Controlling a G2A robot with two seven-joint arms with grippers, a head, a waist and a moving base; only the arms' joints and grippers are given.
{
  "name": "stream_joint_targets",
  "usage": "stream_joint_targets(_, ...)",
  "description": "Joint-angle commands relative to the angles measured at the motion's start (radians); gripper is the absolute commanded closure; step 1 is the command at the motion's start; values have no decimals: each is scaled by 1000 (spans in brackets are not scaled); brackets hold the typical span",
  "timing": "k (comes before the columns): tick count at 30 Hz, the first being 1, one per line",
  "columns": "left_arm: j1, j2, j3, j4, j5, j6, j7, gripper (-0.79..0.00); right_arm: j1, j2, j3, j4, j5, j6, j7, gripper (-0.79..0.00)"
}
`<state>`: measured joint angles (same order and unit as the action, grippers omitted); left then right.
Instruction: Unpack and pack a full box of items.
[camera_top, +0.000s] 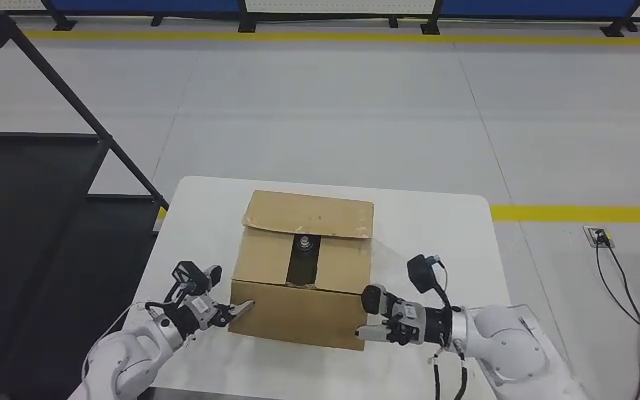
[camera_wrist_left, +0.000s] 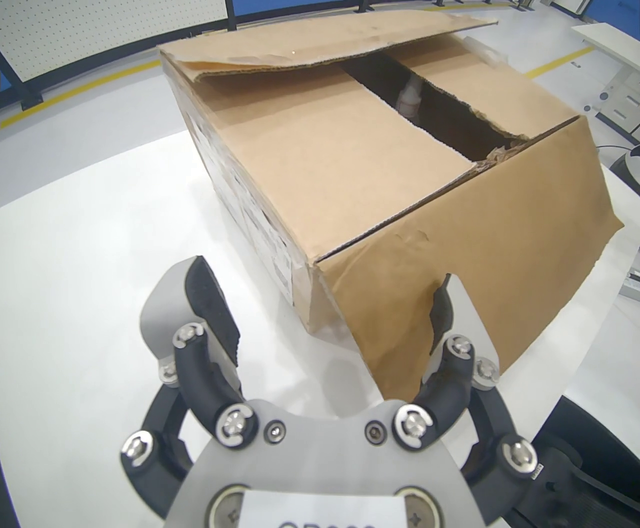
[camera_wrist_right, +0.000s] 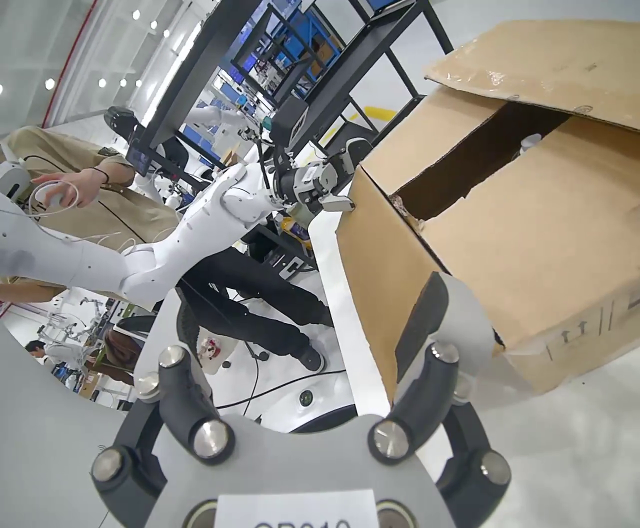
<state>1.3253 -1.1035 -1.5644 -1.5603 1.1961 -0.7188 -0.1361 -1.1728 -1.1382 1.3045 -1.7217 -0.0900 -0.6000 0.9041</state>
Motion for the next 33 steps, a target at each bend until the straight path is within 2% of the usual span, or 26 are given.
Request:
stream_joint_targets(1, -1, 0, 8, 3, 6, 8, 10, -785, 4, -4, -7, 4, 91, 127, -51, -785)
stream_joint_targets(5, -5, 0, 19, 7, 1, 14, 26, -785, 88, -23, -35, 90, 328, 410, -127, -785)
stream_joint_targets(6, -6, 0, 22, 7, 1, 16, 29, -785, 98, -24, -36, 99, 340, 429, -128, -785)
stream_joint_targets(15, -23, 0, 52, 10, 3, 41, 48, -785, 94, -25, -37, 101, 355, 438, -140, -785)
stream_joint_targets(19, -28, -1, 67, 7, 7, 50, 54, -785, 138, -37, -60, 143, 420, 563, -228, -785)
stream_joint_targets(24, -32, 0, 80, 3, 20, 57, 61, -785, 217, -52, -101, 228, 440, 656, -295, -785)
stream_joint_targets(33, -40, 1, 96, 0, 8, 62, 64, -785, 299, -76, -140, 322, 510, 693, -344, -785)
